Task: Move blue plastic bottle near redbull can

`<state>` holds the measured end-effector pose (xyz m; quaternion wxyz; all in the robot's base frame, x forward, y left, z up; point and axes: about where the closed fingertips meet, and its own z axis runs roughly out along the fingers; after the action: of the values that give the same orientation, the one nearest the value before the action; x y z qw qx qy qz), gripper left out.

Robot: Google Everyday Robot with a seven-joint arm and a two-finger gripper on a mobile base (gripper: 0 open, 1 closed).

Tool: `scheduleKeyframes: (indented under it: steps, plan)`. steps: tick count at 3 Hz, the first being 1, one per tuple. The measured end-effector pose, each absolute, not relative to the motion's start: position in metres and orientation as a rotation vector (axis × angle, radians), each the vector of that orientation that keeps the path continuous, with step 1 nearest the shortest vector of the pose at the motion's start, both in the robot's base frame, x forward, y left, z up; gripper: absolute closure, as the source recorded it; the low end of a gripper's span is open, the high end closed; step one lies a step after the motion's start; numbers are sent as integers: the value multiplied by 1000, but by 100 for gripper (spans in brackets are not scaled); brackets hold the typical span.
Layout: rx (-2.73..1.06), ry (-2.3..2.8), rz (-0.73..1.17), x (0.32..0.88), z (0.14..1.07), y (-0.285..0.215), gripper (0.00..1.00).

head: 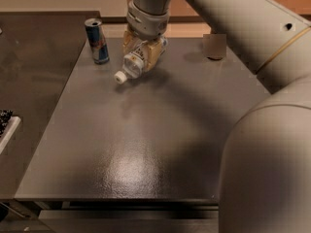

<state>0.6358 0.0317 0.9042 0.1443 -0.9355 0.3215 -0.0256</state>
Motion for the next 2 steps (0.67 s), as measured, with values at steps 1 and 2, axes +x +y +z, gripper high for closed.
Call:
scheduleKeyframes:
  steps: [1,2]
  plan:
    - [-2699,881,-84,657,902,55,100]
    - [-2695,839,-79,673,895,72,100]
